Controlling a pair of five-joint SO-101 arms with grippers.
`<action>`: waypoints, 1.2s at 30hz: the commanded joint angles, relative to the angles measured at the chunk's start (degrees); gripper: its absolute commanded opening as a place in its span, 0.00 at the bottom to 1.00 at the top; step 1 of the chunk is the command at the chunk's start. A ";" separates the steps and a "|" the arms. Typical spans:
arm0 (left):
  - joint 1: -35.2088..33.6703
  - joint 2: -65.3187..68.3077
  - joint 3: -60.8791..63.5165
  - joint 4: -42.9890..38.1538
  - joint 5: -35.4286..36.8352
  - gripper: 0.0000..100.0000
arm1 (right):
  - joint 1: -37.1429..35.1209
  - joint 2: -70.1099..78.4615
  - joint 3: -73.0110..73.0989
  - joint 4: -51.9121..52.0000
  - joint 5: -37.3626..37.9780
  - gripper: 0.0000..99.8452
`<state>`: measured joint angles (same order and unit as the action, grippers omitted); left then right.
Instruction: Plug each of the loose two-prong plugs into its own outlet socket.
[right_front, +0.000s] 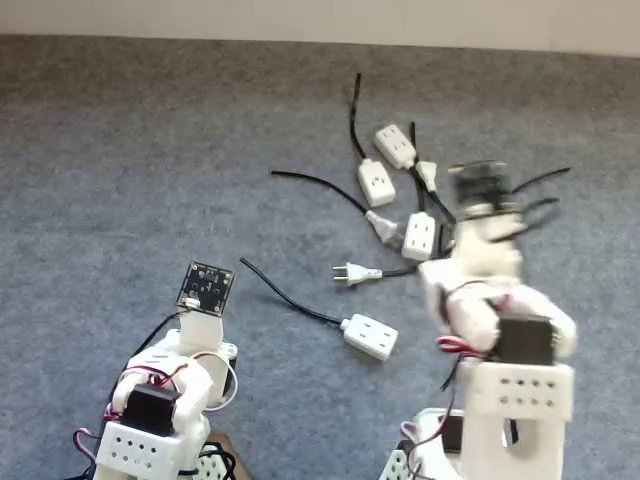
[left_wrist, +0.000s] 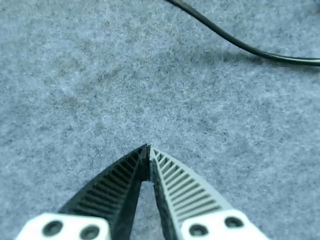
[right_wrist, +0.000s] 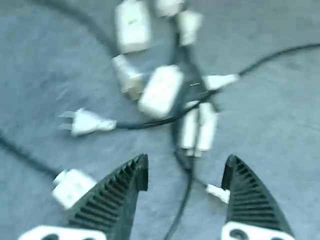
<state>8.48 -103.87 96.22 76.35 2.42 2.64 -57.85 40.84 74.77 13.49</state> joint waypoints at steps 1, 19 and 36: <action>1.27 -0.13 0.75 0.18 0.18 0.01 | 8.75 -0.31 -4.44 2.42 0.88 0.24; -3.21 -0.40 -2.24 -12.75 0.09 0.01 | 32.48 -0.66 -0.84 8.22 9.14 0.24; -0.31 0.22 -3.74 -51.08 -15.74 0.23 | 32.66 -0.66 32.40 -11.56 9.05 0.24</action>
<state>3.03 -103.78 96.04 33.71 -13.85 34.64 -57.93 71.96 64.57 21.93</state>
